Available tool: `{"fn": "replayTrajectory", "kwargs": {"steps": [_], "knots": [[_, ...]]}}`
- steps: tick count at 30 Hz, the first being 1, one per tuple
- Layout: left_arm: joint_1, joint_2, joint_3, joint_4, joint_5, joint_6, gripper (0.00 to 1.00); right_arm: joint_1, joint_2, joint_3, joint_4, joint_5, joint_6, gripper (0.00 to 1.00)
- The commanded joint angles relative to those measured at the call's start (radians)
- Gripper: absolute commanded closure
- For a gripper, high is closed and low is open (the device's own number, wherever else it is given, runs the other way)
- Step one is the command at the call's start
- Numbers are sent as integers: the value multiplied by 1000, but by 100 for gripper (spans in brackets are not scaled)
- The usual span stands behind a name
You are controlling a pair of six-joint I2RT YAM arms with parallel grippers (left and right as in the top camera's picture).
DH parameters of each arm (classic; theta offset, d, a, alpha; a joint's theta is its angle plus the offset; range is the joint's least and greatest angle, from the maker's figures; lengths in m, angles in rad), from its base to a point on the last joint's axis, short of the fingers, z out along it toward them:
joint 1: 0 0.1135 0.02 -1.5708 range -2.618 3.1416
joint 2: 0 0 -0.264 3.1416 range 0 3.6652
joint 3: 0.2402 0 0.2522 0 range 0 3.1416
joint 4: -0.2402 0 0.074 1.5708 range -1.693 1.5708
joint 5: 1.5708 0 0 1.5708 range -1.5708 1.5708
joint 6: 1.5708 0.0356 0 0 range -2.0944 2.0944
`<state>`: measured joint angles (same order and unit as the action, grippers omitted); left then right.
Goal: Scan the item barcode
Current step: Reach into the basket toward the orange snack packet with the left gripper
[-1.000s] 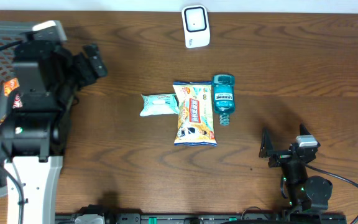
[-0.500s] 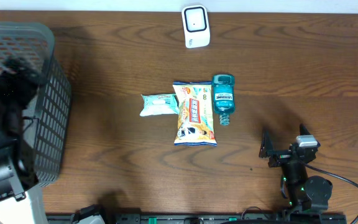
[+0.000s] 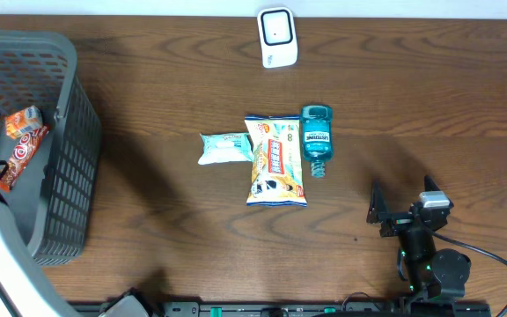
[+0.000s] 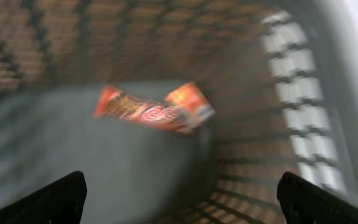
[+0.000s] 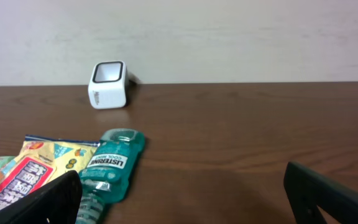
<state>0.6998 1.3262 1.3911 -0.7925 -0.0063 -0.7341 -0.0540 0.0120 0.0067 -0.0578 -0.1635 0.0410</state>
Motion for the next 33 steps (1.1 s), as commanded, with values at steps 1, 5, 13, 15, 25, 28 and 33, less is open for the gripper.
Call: {"fn": "replayTrajectory", "kwargs": {"steps": [1, 5, 13, 15, 25, 28, 33], "knots": [[42, 87, 12, -23, -5, -188, 2, 1, -6, -1, -4, 0, 6, 1], [53, 198, 12, -8, -2, -252, 2, 1, -6, -1, -4, 0, 6, 1], [51, 411, 12, 24, -1, -440, 2, 1, -6, -1, -4, 0, 6, 1], [50, 461, 12, 39, -1, -482, 2, 1, -6, -1, -4, 0, 6, 1], [49, 631, 12, 137, 69, -502, 2, 1, -6, -1, -4, 0, 6, 1], [49, 664, 12, 143, 69, -502, 2, 1, -6, -1, -4, 0, 6, 1], [49, 714, 12, 143, 69, -500, 13, 1, -6, -1, -4, 0, 6, 1]]}}
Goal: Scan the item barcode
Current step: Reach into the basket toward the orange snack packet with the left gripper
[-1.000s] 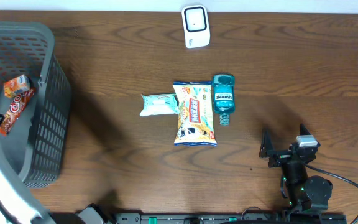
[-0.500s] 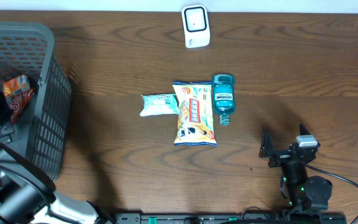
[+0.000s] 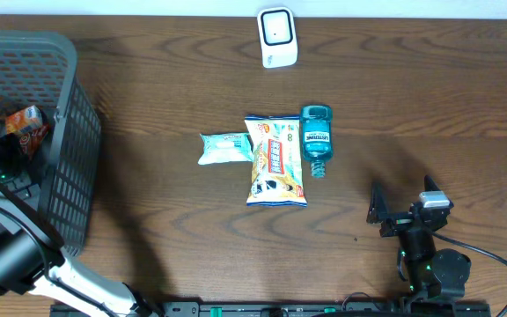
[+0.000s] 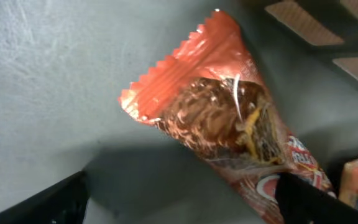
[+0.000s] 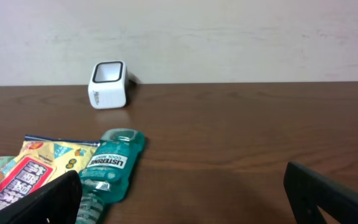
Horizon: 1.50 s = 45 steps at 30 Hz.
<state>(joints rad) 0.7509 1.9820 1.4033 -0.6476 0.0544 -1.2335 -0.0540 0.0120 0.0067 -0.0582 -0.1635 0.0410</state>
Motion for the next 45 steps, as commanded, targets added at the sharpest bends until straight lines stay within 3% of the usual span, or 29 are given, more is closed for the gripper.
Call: {"fn": "replayTrajectory", "kwargs": {"steps": [1, 6, 10, 16, 25, 28, 30, 31, 34, 42, 45], "knots": [[-2, 66, -1, -2, 8, 15, 26, 1, -6, -1, -4, 0, 6, 1], [-2, 83, -2, -2, 8, 103, 92, 1, -6, -1, -3, 0, 6, 1], [-2, 82, -1, -10, 18, 212, 93, 1, -6, -1, -3, 0, 6, 1], [-1, 45, -1, -52, 53, 254, 93, 1, -6, -1, -4, 0, 6, 1], [0, -177, -1, -69, 87, 331, 93, 1, -6, -1, -3, 0, 6, 1], [0, -254, -1, -61, 37, 339, 93, 1, -6, -1, -4, 0, 6, 1], [0, -281, -1, -31, -4, 339, 45, 1, -6, -1, -4, 0, 6, 1], [0, -282, -1, -19, -16, 339, 28, 1, -6, -1, -3, 0, 6, 1], [0, -267, -2, 3, -21, 336, 9, 1, -6, -1, -3, 0, 6, 1], [-4, -166, -3, 46, -22, 223, 8, 1, -6, -1, -3, 0, 6, 1], [-4, -129, -3, 59, -21, 174, 0, 1, -6, -1, -4, 0, 6, 1]]}}
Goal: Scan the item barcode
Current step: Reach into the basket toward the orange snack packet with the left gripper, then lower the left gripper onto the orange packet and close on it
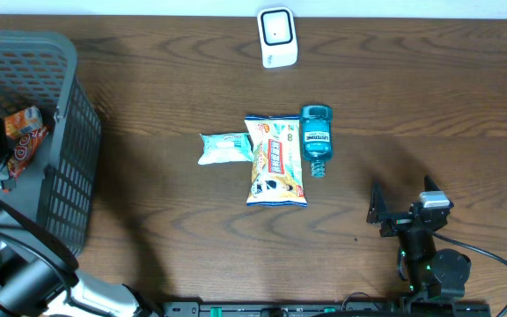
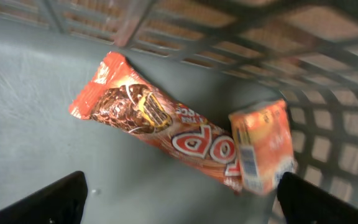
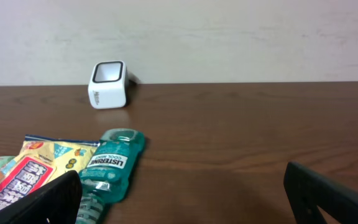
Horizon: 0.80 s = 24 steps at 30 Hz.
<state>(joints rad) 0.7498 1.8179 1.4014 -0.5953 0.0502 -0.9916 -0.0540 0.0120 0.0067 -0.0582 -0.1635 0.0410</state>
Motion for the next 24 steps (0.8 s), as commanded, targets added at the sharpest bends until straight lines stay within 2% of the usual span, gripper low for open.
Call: {"fn": "replayTrajectory", "kwargs": {"steps": [1, 8, 19, 20, 21, 23, 24], "knots": [[-3, 47, -1, 8, -18, -88, 0, 1, -6, -1, -3, 0, 6, 1], [-3, 131, -2, 29, -17, -244, 2, 1, -6, -1, -4, 0, 6, 1], [-5, 232, -3, 53, -17, -244, 1, 1, -6, -1, -3, 0, 6, 1], [-7, 237, -3, 47, -17, -243, 6, 1, -6, -1, -3, 0, 6, 1], [-7, 238, -4, 34, -17, -243, 28, 1, -6, -1, -4, 0, 6, 1], [-8, 239, -4, -2, -17, -240, 79, 1, -6, -1, -4, 0, 6, 1], [-8, 239, -4, -27, -17, -231, 92, 1, -6, -1, -4, 0, 6, 1]]}}
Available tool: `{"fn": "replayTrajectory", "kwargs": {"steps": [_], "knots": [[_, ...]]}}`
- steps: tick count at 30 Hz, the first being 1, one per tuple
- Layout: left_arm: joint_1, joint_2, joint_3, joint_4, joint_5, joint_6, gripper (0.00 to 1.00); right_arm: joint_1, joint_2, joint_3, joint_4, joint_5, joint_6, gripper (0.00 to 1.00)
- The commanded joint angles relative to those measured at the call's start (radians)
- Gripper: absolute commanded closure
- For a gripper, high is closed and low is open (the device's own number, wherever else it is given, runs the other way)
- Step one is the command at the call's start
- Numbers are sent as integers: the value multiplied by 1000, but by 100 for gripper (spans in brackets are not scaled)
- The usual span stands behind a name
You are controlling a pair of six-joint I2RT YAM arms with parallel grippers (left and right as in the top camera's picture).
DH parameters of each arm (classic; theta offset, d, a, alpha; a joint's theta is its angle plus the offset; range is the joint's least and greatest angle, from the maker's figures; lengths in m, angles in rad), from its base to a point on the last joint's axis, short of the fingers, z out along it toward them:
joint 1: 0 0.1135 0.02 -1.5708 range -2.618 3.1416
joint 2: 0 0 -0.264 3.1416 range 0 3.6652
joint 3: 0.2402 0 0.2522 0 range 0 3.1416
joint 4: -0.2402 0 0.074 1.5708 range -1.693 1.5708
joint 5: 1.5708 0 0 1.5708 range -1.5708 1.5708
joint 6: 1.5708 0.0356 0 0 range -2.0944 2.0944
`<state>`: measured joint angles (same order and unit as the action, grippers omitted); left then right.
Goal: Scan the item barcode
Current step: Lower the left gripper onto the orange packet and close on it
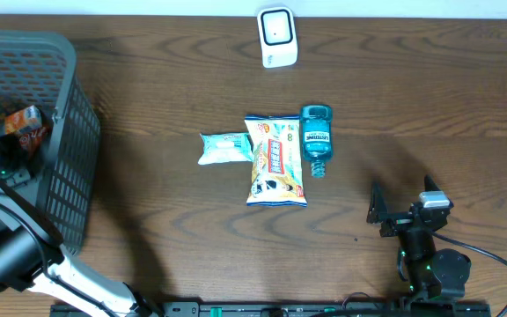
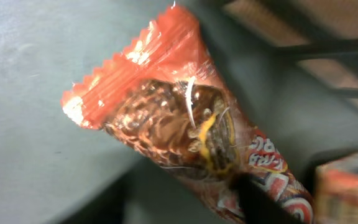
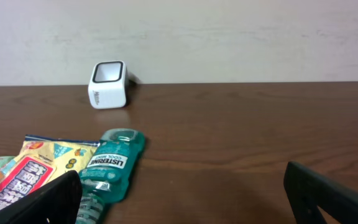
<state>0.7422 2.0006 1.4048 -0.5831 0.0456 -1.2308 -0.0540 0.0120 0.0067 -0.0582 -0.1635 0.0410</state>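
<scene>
My left gripper [image 2: 185, 200] is down inside the grey basket [image 1: 70, 167], right over a red-orange snack wrapper [image 2: 185, 118]. Its jaws have narrowed around the wrapper's lower end, and the right finger [image 2: 260, 202] lies on the wrapper. An orange box [image 2: 347, 186] lies beside it. From overhead the wrapper [image 1: 26, 134] shows only partly behind the arm. The white scanner [image 1: 277, 37] stands at the table's far edge. My right gripper [image 3: 182, 199] rests open at the front right, empty.
In the middle of the table lie a teal mouthwash bottle [image 1: 316, 138], a yellow snack bag [image 1: 275, 160] and a small pale-blue packet [image 1: 225, 147]. The basket's mesh wall stands between my left gripper and the table.
My left gripper has dropped from well above the wrapper and box to close over the wrapper, and its jaws have narrowed around it. The right arm has not moved.
My left gripper first looked down into the basket from high up, open. It then sat close over the wrapper, still open, and afterwards was back higher with both wrapper and box in view. Now it is low again, jaws narrowed on the wrapper.
</scene>
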Motion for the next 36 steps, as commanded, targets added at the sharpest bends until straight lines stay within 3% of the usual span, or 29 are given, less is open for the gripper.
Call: {"fn": "replayTrajectory", "kwargs": {"steps": [1, 14, 18, 20, 25, 29, 36], "knots": [[0, 56, -8, -55, -13, 21, 93, 1, -6, -1, -4, 0, 6, 1], [0, 56, -8, -285, -9, 66, 93, 1, -6, -1, -4, 0, 6, 1], [0, 50, -7, -270, -2, 68, 93, 1, -6, -1, -3, 0, 6, 1], [0, 39, -7, -195, 45, 134, 93, 1, -6, -1, -4, 0, 6, 1], [-16, 21, -6, 8, 264, 430, 93, 1, -6, -1, -4, 0, 6, 1], [-43, 16, -6, 31, 220, 477, 93, 1, -6, -1, -3, 0, 6, 1], [-103, 8, -6, 107, 173, 661, 93, 1, -6, -1, -4, 0, 6, 1]]}}
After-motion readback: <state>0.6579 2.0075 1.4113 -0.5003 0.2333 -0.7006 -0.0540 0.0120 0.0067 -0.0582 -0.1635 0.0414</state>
